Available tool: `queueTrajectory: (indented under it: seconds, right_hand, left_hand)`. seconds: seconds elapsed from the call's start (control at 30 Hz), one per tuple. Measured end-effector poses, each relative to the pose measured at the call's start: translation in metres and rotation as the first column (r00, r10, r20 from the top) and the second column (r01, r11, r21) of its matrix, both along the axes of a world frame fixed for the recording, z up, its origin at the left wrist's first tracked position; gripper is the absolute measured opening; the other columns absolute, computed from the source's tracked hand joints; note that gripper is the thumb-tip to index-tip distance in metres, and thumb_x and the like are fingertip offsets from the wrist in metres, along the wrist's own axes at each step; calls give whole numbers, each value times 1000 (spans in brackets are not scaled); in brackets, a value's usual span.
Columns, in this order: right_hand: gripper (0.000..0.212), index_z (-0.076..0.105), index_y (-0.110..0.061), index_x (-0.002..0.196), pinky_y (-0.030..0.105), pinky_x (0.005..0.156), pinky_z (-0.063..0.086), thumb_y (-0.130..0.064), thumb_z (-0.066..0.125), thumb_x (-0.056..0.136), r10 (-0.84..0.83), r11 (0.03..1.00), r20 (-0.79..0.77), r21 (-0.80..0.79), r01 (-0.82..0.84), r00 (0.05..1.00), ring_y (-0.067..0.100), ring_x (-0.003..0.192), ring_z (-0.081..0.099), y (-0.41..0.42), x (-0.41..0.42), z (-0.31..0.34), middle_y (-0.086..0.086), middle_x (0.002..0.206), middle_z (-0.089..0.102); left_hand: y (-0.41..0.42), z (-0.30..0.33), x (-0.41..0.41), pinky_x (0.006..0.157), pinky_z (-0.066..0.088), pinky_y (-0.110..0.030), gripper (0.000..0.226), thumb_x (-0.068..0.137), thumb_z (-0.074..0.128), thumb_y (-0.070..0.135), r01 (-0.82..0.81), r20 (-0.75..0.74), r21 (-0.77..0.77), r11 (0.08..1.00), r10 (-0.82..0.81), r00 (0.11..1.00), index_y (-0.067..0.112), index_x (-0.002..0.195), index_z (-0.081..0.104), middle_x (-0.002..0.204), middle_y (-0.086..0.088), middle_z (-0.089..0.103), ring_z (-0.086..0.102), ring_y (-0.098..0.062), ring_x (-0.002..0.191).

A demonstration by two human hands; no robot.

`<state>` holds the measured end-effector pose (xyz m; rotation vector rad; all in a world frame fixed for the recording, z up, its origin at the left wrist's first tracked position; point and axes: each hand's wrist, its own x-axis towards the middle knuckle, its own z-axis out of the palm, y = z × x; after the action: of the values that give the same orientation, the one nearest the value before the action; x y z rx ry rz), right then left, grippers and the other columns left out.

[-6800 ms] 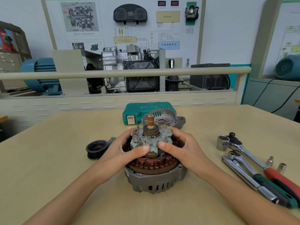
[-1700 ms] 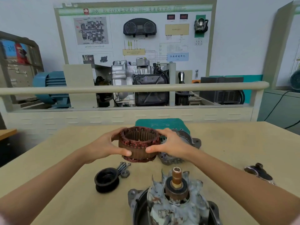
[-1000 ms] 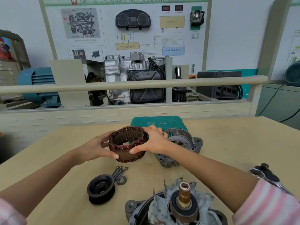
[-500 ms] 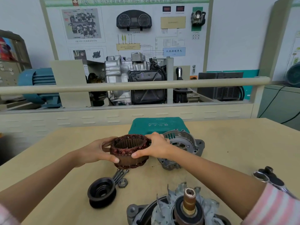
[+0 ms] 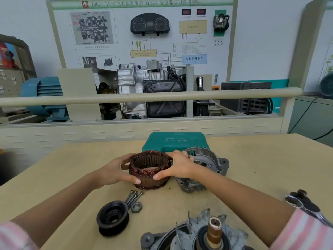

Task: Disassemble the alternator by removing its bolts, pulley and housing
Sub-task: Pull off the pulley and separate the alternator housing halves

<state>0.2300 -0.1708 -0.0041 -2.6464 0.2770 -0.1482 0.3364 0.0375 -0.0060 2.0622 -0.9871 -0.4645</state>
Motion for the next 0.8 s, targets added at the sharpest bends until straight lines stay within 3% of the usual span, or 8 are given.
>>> queueTrajectory:
  seconds: [0.13,0.33,0.57,0.7,0.8]
  right_hand:
    - [95,30,-32,144,47,106,12,-71,66,66,31,995,-13,-99,-32,999,32,132,21,1,-6,5,5,142,40]
    - [86,37,-30,144,52,110,0,-78,49,73,84,917,-62,-386,-102,995,31,133,21,3,-23,12,8,138,47]
    - [87,28,-29,148,53,111,-6,-76,46,77,94,912,-81,-392,-118,992,30,143,7,9,-48,10,4,152,32]
    - [88,15,-30,151,55,110,-10,-77,37,80,106,864,-109,-482,-146,988,29,145,0,11,-61,8,2,158,18]
    - [79,4,-31,151,52,112,-8,-68,34,88,126,880,-80,-452,-149,989,25,146,1,17,-77,12,1,159,7]
  left_hand:
    - [-1,1,-5,111,33,-28,89,67,86,22,-24,-15,23,999,24,1000,26,142,39,137,8,51,42,-13,132]
    - [3,-2,-19,111,34,-32,104,55,91,34,-78,-20,5,997,78,997,24,144,37,138,6,50,43,-15,130]
    - [6,1,-44,105,37,-26,99,58,88,28,-94,2,23,995,94,996,21,142,38,135,4,51,47,-15,126]
    - [7,5,-59,105,33,-26,99,64,87,27,-110,17,96,989,109,994,18,146,32,143,-1,45,43,-15,127]
    - [5,17,-76,111,26,-27,100,76,80,28,-136,176,203,970,100,979,11,152,16,155,-7,29,31,-19,140]
